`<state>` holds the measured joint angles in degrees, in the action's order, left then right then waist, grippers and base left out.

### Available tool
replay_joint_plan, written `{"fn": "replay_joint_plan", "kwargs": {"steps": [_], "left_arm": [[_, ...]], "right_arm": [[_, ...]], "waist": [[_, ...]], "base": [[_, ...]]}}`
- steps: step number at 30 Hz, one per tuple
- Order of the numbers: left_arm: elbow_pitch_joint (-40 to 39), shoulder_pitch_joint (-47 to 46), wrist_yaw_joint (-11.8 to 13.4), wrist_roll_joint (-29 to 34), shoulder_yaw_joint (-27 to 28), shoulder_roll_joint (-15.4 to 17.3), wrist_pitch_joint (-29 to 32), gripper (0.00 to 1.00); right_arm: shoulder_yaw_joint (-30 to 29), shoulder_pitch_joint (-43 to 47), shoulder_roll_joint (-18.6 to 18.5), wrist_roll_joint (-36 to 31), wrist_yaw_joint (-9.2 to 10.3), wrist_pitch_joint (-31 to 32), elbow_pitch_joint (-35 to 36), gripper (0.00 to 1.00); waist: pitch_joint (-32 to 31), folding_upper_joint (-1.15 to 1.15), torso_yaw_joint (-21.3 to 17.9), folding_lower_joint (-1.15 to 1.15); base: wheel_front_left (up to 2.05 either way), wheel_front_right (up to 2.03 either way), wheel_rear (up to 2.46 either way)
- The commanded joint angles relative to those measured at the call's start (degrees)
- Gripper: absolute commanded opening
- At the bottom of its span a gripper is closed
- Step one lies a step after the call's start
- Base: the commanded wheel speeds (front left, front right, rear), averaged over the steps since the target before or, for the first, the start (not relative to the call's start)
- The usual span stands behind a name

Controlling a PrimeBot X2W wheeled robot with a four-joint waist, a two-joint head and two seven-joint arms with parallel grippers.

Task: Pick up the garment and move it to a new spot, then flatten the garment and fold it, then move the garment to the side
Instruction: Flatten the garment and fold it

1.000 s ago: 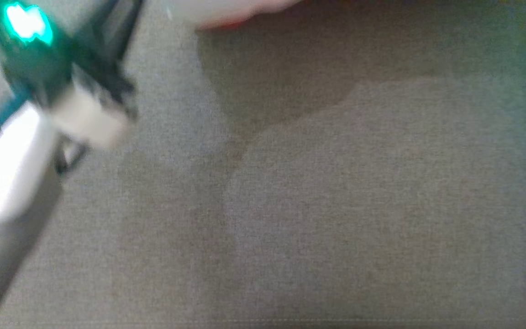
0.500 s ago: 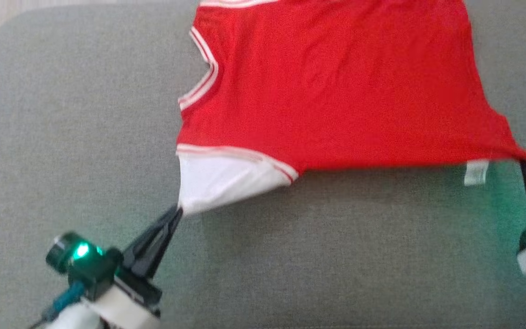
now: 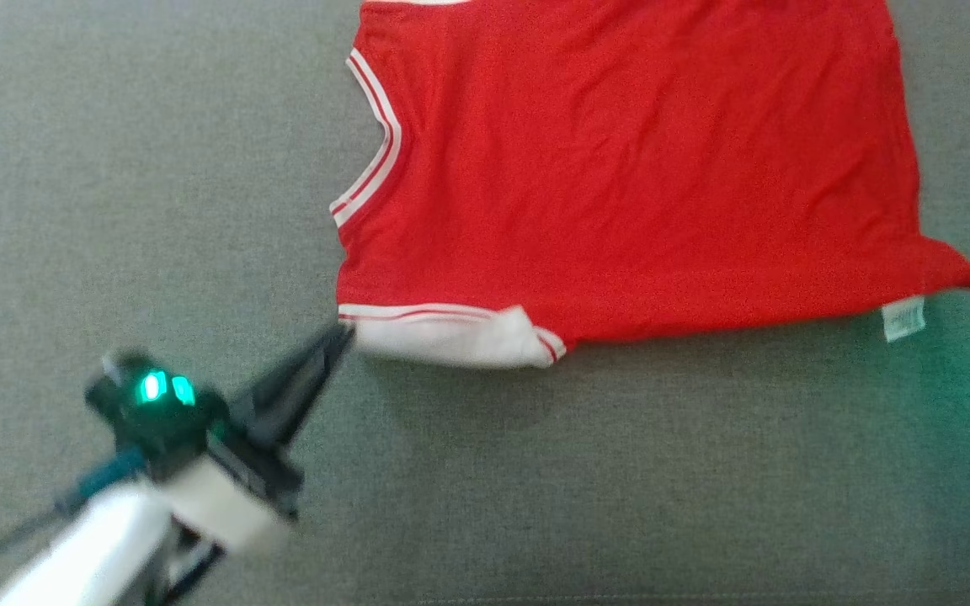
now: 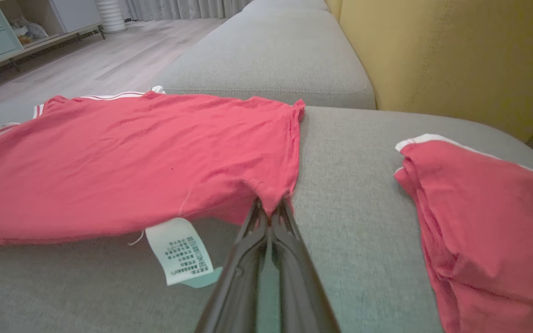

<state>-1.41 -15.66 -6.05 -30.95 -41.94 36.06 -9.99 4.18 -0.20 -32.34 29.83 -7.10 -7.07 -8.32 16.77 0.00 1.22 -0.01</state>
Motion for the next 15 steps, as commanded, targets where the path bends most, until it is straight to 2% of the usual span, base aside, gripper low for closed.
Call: {"fn": "replay_joint_plan", "kwargs": {"steps": [1, 6, 15], "left_arm": [[-1.01, -6.85, -0.44, -0.42, 3.64, 0.88, 0.26, 0.00], [3.54, -18.58, -1.10, 0.17, 3.91, -0.64, 0.44, 0.00], [15.45, -36.31, -1.41, 1.24, 1.33, -3.61, -1.69, 0.00]], "right_arm": [[-0.11, -3.03, -2.01, -0.28, -0.39, 0.53, 2.13, 0.00], [0.74, -9.26, -2.55, 0.35, -0.39, 2.33, 1.28, 0.00], [5.64, -22.70, -2.75, 1.43, -0.39, 3.42, -5.57, 0.00]], "waist": [[1.49, 0.00, -0.19, 0.01], [4.72, 0.00, -1.11, 0.01], [10.43, 0.00, -2.53, 0.01]], "base": [[0.00, 0.00, 0.00], [0.00, 0.00, 0.00], [0.00, 0.00, 0.00]]}}
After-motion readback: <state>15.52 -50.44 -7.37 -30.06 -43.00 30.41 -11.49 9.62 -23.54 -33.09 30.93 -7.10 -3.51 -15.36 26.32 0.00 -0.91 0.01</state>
